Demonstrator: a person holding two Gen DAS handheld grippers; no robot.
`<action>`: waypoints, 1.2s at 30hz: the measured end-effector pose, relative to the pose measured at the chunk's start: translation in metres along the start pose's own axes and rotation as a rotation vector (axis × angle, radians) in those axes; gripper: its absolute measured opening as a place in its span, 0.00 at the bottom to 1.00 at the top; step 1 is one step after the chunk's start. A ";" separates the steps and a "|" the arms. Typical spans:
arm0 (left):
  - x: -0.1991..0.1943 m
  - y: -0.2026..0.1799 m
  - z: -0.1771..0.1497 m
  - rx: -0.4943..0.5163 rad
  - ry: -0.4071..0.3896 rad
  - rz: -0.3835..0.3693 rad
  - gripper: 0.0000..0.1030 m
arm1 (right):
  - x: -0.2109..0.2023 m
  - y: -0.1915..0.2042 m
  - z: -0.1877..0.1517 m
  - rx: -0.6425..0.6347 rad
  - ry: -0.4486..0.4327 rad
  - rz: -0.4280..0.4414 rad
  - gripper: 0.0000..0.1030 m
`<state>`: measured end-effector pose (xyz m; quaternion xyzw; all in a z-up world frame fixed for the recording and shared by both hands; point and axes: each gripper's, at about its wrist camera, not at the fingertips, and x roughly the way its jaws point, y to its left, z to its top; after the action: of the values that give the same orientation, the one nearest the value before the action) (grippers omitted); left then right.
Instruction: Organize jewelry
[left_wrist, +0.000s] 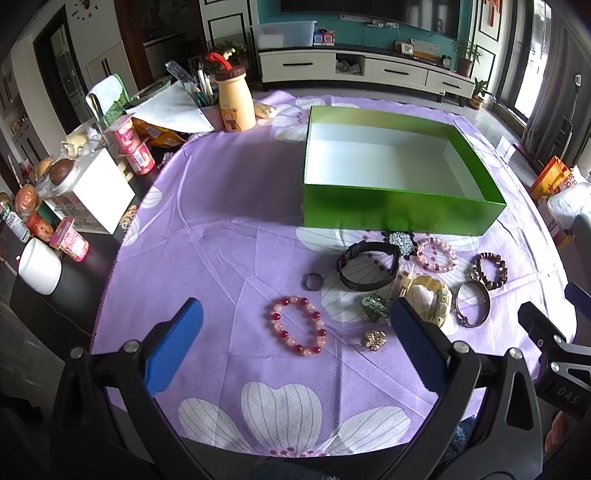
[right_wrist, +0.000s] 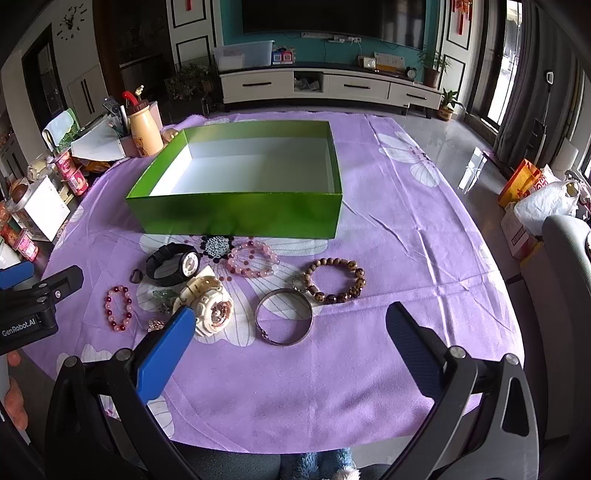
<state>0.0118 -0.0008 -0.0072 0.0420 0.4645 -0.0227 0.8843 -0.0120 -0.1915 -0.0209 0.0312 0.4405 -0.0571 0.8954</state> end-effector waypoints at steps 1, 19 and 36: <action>0.001 0.000 0.000 -0.002 0.002 -0.001 0.98 | 0.001 0.000 0.000 -0.001 -0.001 -0.003 0.99; 0.004 0.001 0.006 0.001 -0.006 -0.017 0.98 | -0.004 0.000 0.003 0.003 -0.010 0.004 0.99; 0.009 0.010 0.008 -0.023 0.004 0.004 0.98 | -0.003 0.000 0.003 0.009 -0.006 0.011 0.99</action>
<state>0.0243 0.0086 -0.0090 0.0330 0.4662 -0.0155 0.8839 -0.0115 -0.1919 -0.0168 0.0375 0.4372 -0.0541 0.8969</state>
